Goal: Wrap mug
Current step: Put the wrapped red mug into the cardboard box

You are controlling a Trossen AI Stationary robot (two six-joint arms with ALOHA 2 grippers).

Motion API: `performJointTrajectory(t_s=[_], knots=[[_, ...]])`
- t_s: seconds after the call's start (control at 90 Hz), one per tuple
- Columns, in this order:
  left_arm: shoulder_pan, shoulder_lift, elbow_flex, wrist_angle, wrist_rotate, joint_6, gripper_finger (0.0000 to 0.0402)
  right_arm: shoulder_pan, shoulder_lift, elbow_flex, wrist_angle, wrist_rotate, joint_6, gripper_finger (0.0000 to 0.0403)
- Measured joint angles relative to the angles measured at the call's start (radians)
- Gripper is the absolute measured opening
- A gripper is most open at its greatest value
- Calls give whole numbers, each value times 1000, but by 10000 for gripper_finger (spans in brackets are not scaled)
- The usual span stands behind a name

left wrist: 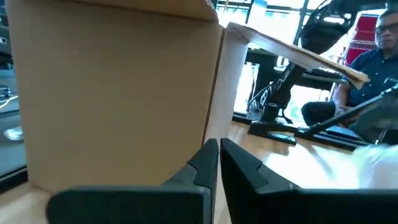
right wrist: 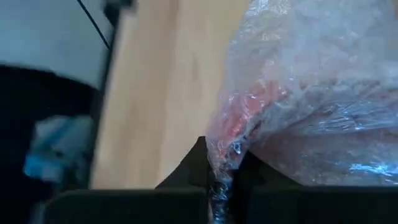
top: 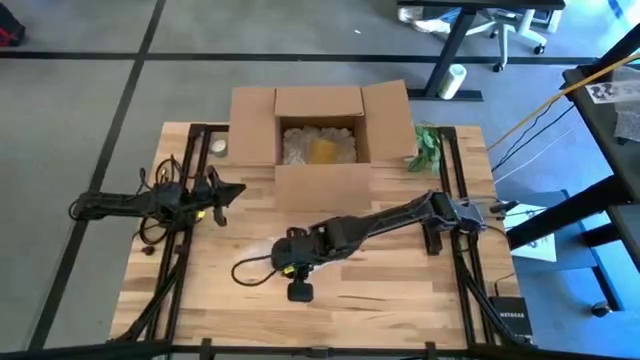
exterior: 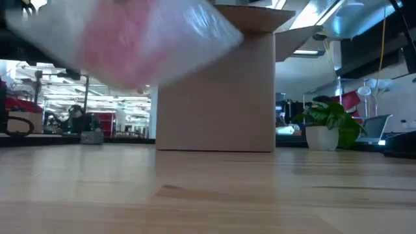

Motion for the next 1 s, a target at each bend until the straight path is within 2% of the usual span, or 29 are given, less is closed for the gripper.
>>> performJointTrajectory(t_s=[0.144,0.411,0.622,0.7,0.867,1.0], knots=[[0,0,0,0,0,0,0,-3,-55,0,100,3,-34,2],[0,0,0,0,0,0,0,-33,-170,0,275,152,-134,2],[0,0,0,0,0,0,0,-112,-261,2,324,442,-255,2],[0,0,0,0,0,0,0,-161,-288,2,279,503,-268,2],[0,0,0,0,0,0,0,-292,-322,2,102,504,-213,2],[0,0,0,0,0,0,0,-403,-323,2,-32,361,-158,2]])
